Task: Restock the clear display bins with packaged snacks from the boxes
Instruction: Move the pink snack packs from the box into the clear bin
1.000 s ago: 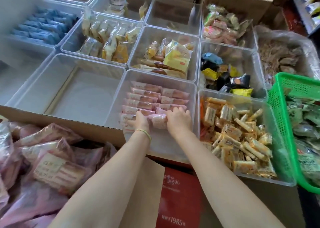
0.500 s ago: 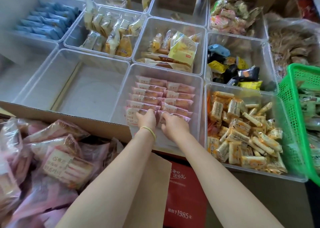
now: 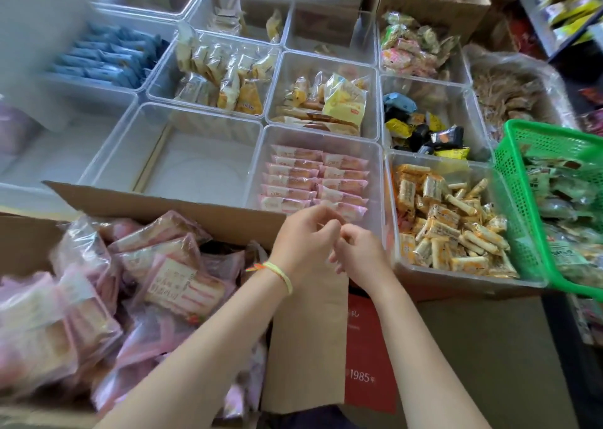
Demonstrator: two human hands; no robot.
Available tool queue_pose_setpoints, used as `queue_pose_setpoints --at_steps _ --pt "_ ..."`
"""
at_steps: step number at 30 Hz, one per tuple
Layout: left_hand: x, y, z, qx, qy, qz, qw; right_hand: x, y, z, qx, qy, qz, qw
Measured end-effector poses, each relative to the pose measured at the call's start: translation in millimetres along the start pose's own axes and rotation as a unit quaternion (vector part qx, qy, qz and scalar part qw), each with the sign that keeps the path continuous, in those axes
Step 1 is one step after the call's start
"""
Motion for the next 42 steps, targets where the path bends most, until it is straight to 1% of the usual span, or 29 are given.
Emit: queue_pose_setpoints --at_steps 2,4,6,7,10,13,15,16,18,20,21,22,24,26,28,29,31,33,35,36,37,39,40,42 --pt "14.0 -22.8 18.3 0.029 -0.003 -0.027 0.999 -1.3 42.5 22.4 0.09 0.047 -0.014 0.995" --pt "36.9 -45.4 37.3 0.061 -0.02 -0.042 0.997 1.5 86.8 45.7 0.184 0.06 0.029 0.981" --pt "66.0 -70.9 56.4 0.071 -0.036 -0.084 0.993 5.8 126.3 68.2 0.246 0.052 0.083 0.964" --pt "81.2 -84.9 65.9 0.068 -0.046 -0.112 0.99 8.7 142.3 77.8 0.26 0.045 0.108 0.959" --pt "119.6 -120.7 95.5 0.057 -0.068 -0.168 0.982 18.7 177.1 100.4 0.262 0.015 0.19 0.946" --pt "132.7 -141.7 119.4 0.049 -0.056 -0.206 0.976 26.2 192.1 118.8 0.245 0.005 0.271 0.931" --pt "132.1 -145.7 131.3 0.061 -0.036 -0.224 0.972 31.5 196.6 129.2 0.235 0.0 0.296 0.926" --pt "133.5 -143.5 136.3 0.082 -0.027 -0.231 0.969 34.7 198.0 133.6 0.23 -0.004 0.297 0.927" --pt "138.1 -131.0 147.3 0.157 -0.013 -0.254 0.954 39.5 197.9 140.8 0.217 -0.01 0.294 0.931" --pt "144.1 -116.3 159.9 0.242 0.0 -0.304 0.921 39.7 194.4 146.6 0.207 -0.008 0.316 0.926" --pt "146.7 -111.2 164.7 0.269 0.004 -0.334 0.903 37.5 192.0 148.7 0.203 -0.002 0.338 0.919" --pt "147.8 -108.1 167.1 0.28 0.014 -0.361 0.889 33.3 189.7 150.5 0.202 0.009 0.362 0.91" --pt "143.8 -106.3 165.8 0.267 0.048 -0.396 0.877 21.8 186.4 153.9 0.209 0.038 0.389 0.897" --pt "138.8 -109.0 162.3 0.233 0.074 -0.404 0.882 10.9 187.0 159.1 0.233 0.064 0.399 0.884" --pt "134.3 -113.6 161.0 0.213 0.091 -0.393 0.89 6.7 188.6 165.9 0.257 0.068 0.397 0.879" --pt "130.2 -117.7 160.8 0.204 0.098 -0.378 0.898 9.3 187.6 168.2 0.259 0.058 0.383 0.885" --pt "115.5 -133.9 158.3 0.171 0.113 -0.305 0.93 23.0 177.8 171.1 0.242 0.034 0.324 0.914" --pt "98.9 -158.6 152.6 0.123 0.091 -0.181 0.972 45.8 161.6 174.8 0.216 0.004 0.229 0.949" --pt "88.4 -182.1 145.2 0.071 0.037 -0.035 0.996 73.3 143.4 176.4 0.187 -0.037 0.128 0.973" --pt "85.3 -190.2 141.6 0.046 0.011 0.043 0.998 86.8 134.2 175.4 0.167 -0.062 0.077 0.981" --pt "82.1 -195.8 138.4 0.025 -0.01 0.122 0.992 98.7 125.3 174.0 0.146 -0.084 0.023 0.986" --pt "77.2 -198.1 132.0 0.0 -0.045 0.258 0.965 113.7 106.8 168.9 0.089 -0.112 -0.065 0.988" --pt "76.6 -196.1 128.9 -0.005 -0.06 0.298 0.953 117.1 99.3 165.9 0.063 -0.119 -0.098 0.986" --pt "73.6 -187.2 124.0 0.0 -0.082 0.328 0.941 118.0 88.9 160.3 0.032 -0.125 -0.152 0.98"
Point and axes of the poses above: each hand's wrist, its own z-axis away from the middle knuckle, its own y-axis out of the palm, x = y × z, the point moved 10 cm from there along -z, towards the middle knuckle, and after that the axes turned 5 degrees about -z, right-handed, at the moved point
